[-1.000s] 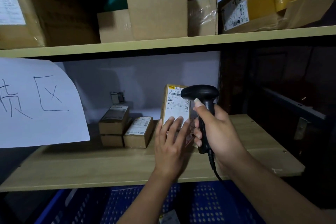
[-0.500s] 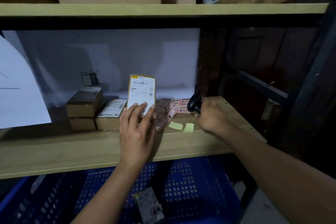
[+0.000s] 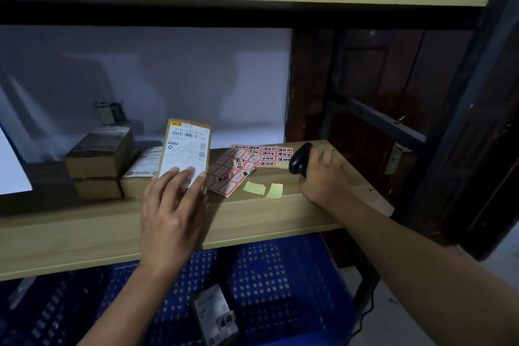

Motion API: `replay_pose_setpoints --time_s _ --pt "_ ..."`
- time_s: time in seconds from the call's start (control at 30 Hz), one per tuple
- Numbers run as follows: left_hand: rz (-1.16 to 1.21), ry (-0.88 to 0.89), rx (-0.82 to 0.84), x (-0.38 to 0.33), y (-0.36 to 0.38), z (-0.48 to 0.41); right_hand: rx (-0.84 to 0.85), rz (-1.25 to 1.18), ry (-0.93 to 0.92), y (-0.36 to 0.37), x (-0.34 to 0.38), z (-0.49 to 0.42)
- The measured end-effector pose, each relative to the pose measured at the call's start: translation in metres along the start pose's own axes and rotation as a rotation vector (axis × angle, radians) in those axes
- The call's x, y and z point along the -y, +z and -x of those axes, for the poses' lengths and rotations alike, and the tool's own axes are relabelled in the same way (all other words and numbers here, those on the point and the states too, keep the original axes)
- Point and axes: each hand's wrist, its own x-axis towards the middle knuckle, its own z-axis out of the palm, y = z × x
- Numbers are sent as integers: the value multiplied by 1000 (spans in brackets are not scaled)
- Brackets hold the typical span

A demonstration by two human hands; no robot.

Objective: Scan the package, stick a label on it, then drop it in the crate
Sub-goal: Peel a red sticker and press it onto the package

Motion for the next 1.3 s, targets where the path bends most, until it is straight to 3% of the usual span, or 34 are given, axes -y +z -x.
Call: replay_pose_setpoints --time_s 0.17,0.3,0.47,0.67,0.83,0.93,1.1,1.17,1.23,1.3 --pt "18 -86 20 3 0 0 -244 9 -281 -9 35 8" --pt "8 -96 19 5 -2 4 -7 -237 -501 -13 104 0" --pt "12 -114 -9 4 -8 13 211 -371 -386 10 153 -17" --pt "9 -120 27 4 -13 25 187 -276 -215 36 160 -18" --pt "73 -135 30 2 -13 28 211 -423 -140 41 156 -21" --pt "85 -156 23 1 -12 29 208 -519 -150 35 152 -15" --pt "85 -175 10 0 -7 31 198 -465 -229 21 148 -3" --pt "89 -184 3 -1 -7 31 141 -609 -145 10 149 3" --pt "96 -184 -14 -3 -8 29 123 -1005 -34 -11 153 13" --pt "114 -180 -46 -6 -10 24 315 -1426 -37 -38 159 30"
